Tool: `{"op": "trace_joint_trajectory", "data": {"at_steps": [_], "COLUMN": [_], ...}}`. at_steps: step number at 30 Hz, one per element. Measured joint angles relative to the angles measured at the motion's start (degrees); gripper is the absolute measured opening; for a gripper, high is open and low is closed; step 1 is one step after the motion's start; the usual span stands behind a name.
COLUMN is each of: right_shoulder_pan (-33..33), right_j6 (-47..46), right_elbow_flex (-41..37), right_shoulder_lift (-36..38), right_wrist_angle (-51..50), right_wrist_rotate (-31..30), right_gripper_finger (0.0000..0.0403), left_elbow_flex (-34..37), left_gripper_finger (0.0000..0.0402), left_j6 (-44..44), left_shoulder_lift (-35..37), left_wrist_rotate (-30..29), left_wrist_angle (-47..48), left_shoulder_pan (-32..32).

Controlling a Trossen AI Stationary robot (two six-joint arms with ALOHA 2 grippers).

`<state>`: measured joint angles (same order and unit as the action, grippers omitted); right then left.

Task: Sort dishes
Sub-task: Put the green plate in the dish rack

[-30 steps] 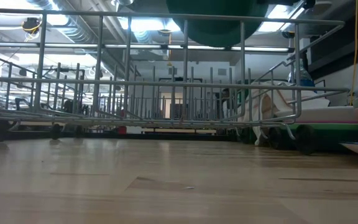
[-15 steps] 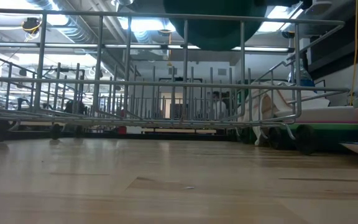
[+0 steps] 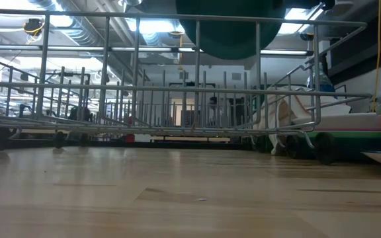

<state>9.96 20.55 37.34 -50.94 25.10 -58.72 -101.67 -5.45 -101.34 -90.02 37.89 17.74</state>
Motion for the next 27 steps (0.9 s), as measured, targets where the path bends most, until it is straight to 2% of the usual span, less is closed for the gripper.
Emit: {"op": "trace_joint_trajectory", "data": {"at_steps": [9, 14, 23, 27], "right_shoulder_pan": [0.0, 0.0, 0.0, 0.0], "right_j6": [0.9, 0.9, 0.8, 0.8], "right_elbow_flex": [0.0, 0.0, 0.0, 0.0], "right_shoulder_lift": [0.0, 0.0, 0.0, 0.0], "right_wrist_angle": [0.0, 0.0, -0.3, -0.4], "right_wrist_rotate": [0.7, 4.8, 6.8, 6.7], "right_gripper_finger": [0.0011, 0.0011, 0.0011, 0.0012], "left_elbow_flex": [0.0, 0.0, 0.0, 0.0], "left_gripper_finger": [0.0111, 0.0111, 0.0111, 0.0111], "left_j6": [-0.7, -0.1, 3.8, 5.6], "left_shoulder_lift": [0.0, 0.0, 0.0, 0.0], "left_wrist_rotate": [0.0, 0.0, 0.2, 3.3], "left_wrist_angle": [-0.1, 0.0, 0.0, 0.1], "left_shoulder_pan": [2.8, 0.9, -3.2, -4.7]}}
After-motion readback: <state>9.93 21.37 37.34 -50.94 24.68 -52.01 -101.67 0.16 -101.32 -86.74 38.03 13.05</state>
